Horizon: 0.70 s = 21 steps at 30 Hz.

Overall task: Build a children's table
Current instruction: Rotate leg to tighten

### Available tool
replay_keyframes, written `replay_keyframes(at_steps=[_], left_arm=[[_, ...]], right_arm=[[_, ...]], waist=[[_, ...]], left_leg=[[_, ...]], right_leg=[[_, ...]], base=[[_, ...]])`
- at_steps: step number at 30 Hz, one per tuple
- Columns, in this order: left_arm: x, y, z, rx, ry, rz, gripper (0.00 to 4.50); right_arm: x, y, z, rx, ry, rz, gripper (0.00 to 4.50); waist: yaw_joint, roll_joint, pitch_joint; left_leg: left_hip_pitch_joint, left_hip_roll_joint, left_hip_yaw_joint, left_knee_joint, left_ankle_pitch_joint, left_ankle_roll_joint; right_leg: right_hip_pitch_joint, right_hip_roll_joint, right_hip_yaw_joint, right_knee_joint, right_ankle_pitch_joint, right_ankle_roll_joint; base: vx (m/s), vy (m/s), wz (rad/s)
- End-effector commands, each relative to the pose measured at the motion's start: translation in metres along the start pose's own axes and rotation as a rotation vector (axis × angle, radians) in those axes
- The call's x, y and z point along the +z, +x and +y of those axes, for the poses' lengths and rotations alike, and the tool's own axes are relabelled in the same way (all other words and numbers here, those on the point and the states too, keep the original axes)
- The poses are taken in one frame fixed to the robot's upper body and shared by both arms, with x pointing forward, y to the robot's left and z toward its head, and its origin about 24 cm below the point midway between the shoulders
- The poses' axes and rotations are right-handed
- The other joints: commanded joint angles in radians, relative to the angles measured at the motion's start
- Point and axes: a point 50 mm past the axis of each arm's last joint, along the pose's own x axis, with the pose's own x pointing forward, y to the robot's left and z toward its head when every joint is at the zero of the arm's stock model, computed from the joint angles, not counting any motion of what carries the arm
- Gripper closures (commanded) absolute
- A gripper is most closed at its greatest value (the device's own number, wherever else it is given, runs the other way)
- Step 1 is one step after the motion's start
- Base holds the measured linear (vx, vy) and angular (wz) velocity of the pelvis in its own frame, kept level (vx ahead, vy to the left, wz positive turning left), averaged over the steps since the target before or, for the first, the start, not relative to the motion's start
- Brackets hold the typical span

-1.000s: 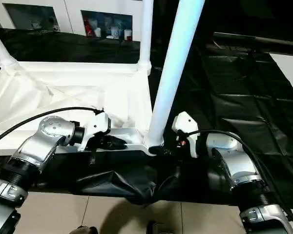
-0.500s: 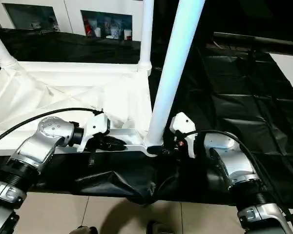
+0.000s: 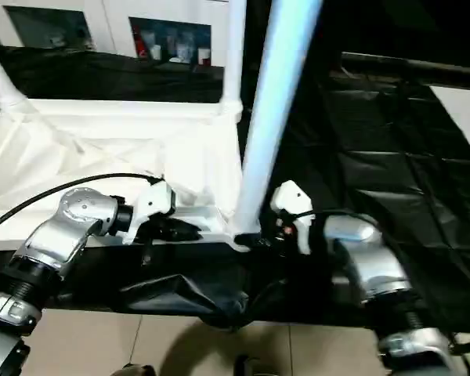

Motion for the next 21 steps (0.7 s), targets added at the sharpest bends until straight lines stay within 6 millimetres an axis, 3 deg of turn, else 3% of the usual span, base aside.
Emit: replay_keyframes(at_steps=[1,3,4,6,7,8,12,17,18,21], left_arm=[[-0.009,0.021,-0.009,-0.005,-0.059,0.036,4.50],[-0.009,0.030,-0.005,0.070,-0.081,0.055,4.50],[-0.007,0.036,-0.004,0.105,-0.094,0.062,4.50],[-0.004,0.050,-0.002,0.170,-0.119,0.082,4.50],[-0.004,0.050,-0.002,0.170,-0.119,0.082,4.50],[-0.002,0.054,-0.003,0.181,-0.118,0.088,4.50],[0.001,0.064,-0.005,0.177,-0.096,0.109,4.50],[-0.005,0.061,-0.003,0.174,-0.084,0.149,4.50],[-0.006,0.060,-0.002,0.182,-0.083,0.159,4.50],[-0.009,0.056,0.000,0.182,-0.076,0.167,4.50]], right_arm=[[-0.006,0.004,-0.009,-0.187,0.024,0.011,1.85],[-0.010,0.015,-0.007,-0.323,0.106,-0.018,1.86],[-0.012,0.022,-0.006,-0.406,0.143,-0.028,1.86],[-0.017,0.036,-0.002,-0.579,0.219,-0.029,1.86],[-0.017,0.036,-0.002,-0.579,0.219,-0.029,1.86],[-0.017,0.040,-0.001,-0.623,0.240,-0.030,1.86],[-0.008,0.057,0.006,-0.640,0.227,-0.063,1.86],[0.004,0.062,0.011,-0.546,0.218,-0.155,1.86],[0.007,0.061,0.012,-0.524,0.213,-0.182,1.30],[0.013,0.055,0.010,-0.491,0.145,-0.204,1.09]], waist=[[0.000,-0.008,-0.057],[-0.008,-0.009,-0.055],[-0.010,-0.008,-0.055],[-0.013,-0.007,-0.054],[-0.013,-0.004,-0.052],[-0.014,-0.004,-0.053],[-0.017,-0.002,-0.053],[-0.017,-0.004,-0.052],[-0.017,-0.005,-0.053],[-0.011,-0.007,-0.053]], left_leg=[[0.005,0.012,-0.004,-0.054,-0.181,0.063],[0.001,0.011,-0.011,-0.059,-0.197,0.036],[0.008,0.011,-0.010,-0.059,-0.219,0.030],[0.008,0.011,-0.010,-0.059,-0.241,0.025],[0.013,0.010,-0.011,-0.062,-0.265,0.018],[0.011,0.009,-0.014,-0.062,-0.273,0.014],[0.010,0.010,-0.016,-0.067,-0.302,0.017],[0.008,0.008,-0.015,-0.067,-0.313,0.033],[0.007,0.007,-0.014,-0.066,-0.306,0.039],[0.006,0.009,-0.011,-0.065,-0.280,0.050]], right_leg=[[0.058,-0.056,0.035,-0.069,-0.297,-0.199],[0.059,-0.055,0.032,-0.074,-0.368,-0.164],[0.052,-0.054,0.033,-0.079,-0.396,-0.153],[0.049,-0.054,0.034,-0.082,-0.410,-0.148],[0.043,-0.055,0.032,-0.089,-0.449,-0.138],[0.045,-0.054,0.031,-0.089,-0.462,-0.128],[0.044,-0.054,0.029,-0.094,-0.463,-0.109],[0.043,-0.055,0.030,-0.096,-0.455,-0.106],[0.044,-0.054,0.031,-0.095,-0.446,-0.109],[0.045,-0.056,0.033,-0.092,-0.410,-0.124]], base=[[0.000,0.000,0.00],[0.000,0.000,0.00],[0.000,0.000,0.00],[0.000,0.000,0.00],[0.000,0.000,0.00],[0.000,0.000,0.00],[0.000,0.000,0.00],[0.000,0.000,0.00],[0.000,0.000,0.00],[0.000,0.000,0.00]])
